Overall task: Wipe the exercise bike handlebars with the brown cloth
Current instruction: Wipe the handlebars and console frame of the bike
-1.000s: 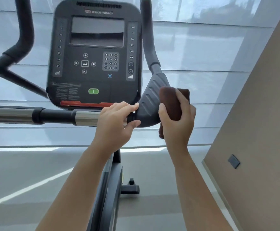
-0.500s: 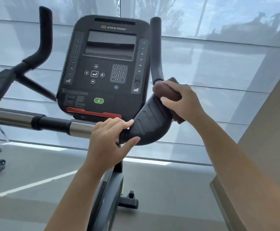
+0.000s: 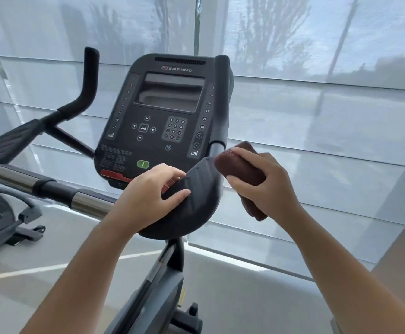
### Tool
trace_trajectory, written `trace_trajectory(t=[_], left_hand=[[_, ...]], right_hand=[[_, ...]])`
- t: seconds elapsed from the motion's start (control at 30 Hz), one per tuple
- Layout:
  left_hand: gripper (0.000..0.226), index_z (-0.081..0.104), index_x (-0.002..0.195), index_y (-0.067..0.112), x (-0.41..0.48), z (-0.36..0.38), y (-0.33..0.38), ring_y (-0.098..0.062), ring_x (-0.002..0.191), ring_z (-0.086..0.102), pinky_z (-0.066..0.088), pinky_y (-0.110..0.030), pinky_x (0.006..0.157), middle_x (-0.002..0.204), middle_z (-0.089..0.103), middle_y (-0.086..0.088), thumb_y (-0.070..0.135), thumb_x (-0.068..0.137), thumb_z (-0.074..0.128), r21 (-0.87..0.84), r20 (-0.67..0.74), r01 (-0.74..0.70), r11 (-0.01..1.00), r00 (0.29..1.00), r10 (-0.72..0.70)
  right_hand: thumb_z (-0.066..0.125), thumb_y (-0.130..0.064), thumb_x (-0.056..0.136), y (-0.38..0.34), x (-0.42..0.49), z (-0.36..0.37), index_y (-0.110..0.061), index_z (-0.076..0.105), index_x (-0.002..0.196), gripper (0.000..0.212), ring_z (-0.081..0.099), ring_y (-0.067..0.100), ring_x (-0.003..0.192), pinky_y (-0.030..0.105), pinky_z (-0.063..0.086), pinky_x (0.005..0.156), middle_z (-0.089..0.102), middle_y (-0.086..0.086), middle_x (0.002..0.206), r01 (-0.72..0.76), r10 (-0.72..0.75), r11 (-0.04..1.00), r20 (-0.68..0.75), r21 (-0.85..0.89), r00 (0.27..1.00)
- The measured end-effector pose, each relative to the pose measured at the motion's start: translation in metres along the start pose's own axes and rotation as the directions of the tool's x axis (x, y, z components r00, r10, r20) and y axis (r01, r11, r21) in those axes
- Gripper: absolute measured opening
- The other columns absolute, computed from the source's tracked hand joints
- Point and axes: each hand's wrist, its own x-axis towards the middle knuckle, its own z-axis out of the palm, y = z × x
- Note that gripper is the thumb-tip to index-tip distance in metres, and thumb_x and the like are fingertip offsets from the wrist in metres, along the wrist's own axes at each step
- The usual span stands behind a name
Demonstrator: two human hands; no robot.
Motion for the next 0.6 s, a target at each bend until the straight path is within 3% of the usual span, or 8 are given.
trace_trajectory(t=[0.1,0.2,0.3,0.37,0.43,0.53,0.6], left_hand=[[0.023,0.062,0.103,0.021,0.025,0.007,-0.001,-0.005,0.084,0.058,0.047,-0.021,0.076,0.094,0.062,0.006,0.026,0.081,0.066,-0.024,0.051,0.0,1.0,0.999,0.001],[0.026,0.061,0.105,0.018,0.056,0.013,-0.002,-0.008,0.084,0.06,0.037,-0.003,0.072,0.098,0.063,0.002,0.023,0.081,0.067,-0.057,0.109,-0.017,0.998,0.994,0.023],[0.032,0.059,0.112,0.013,0.09,0.021,-0.007,-0.012,0.086,0.061,0.04,-0.011,0.074,0.105,0.062,-0.003,0.024,0.083,0.065,-0.034,0.136,-0.091,0.995,0.986,0.094],[0.039,0.055,0.119,0.011,0.11,0.027,-0.013,-0.014,0.089,0.059,0.04,-0.019,0.079,0.11,0.059,-0.005,0.025,0.083,0.065,-0.037,0.159,-0.135,0.99,0.977,0.139],[0.046,0.051,0.125,0.009,0.127,0.035,-0.023,-0.015,0.093,0.058,0.037,-0.017,0.077,0.115,0.056,-0.008,0.025,0.084,0.064,-0.029,0.17,-0.158,0.987,0.972,0.161],[0.047,0.049,0.127,0.008,0.148,0.045,-0.036,-0.014,0.095,0.058,0.035,-0.013,0.071,0.121,0.054,-0.008,0.023,0.085,0.063,-0.073,0.169,-0.112,0.991,0.978,0.123],[0.046,0.051,0.125,0.009,0.158,0.049,-0.041,-0.01,0.093,0.059,0.04,-0.017,0.076,0.121,0.056,-0.007,0.021,0.083,0.065,-0.142,0.173,-0.059,0.988,0.981,0.084]], right_hand=[[0.072,-0.02,0.073,0.012,0.014,0.002,-0.038,0.06,0.115,0.048,0.058,0.012,0.086,0.024,0.05,0.081,0.054,0.002,0.098,-0.007,0.011,0.998,-0.063,0.055,0.998],[0.072,-0.02,0.073,0.02,0.025,0.007,-0.035,0.061,0.117,0.048,0.059,0.011,0.086,0.023,0.052,0.077,0.054,0.003,0.101,-0.005,0.013,0.996,-0.1,0.084,0.995],[0.072,-0.021,0.073,0.028,0.037,0.013,-0.035,0.061,0.118,0.048,0.058,0.008,0.085,0.014,0.05,0.071,0.053,0.001,0.1,0.017,-0.008,0.997,-0.135,0.071,0.991],[0.073,-0.023,0.073,0.032,0.048,0.017,-0.035,0.06,0.118,0.049,0.059,0.011,0.086,0.016,0.05,0.072,0.052,-0.002,0.099,0.016,-0.005,0.998,-0.176,0.056,0.984],[0.073,-0.023,0.074,0.037,0.065,0.022,-0.036,0.059,0.119,0.05,0.059,0.014,0.085,0.019,0.051,0.068,0.05,-0.006,0.097,0.025,-0.014,0.998,-0.216,0.051,0.976],[0.073,-0.024,0.075,0.042,0.099,0.029,-0.037,0.057,0.121,0.05,0.057,0.007,0.084,0.011,0.048,0.067,0.047,-0.005,0.098,0.069,-0.057,0.997,-0.29,0.029,0.955],[0.072,-0.024,0.076,0.042,0.127,0.033,-0.034,0.056,0.123,0.051,0.054,0.002,0.086,0.014,0.049,0.076,0.046,-0.001,0.102,0.115,-0.109,0.993,-0.32,-0.002,0.941]])
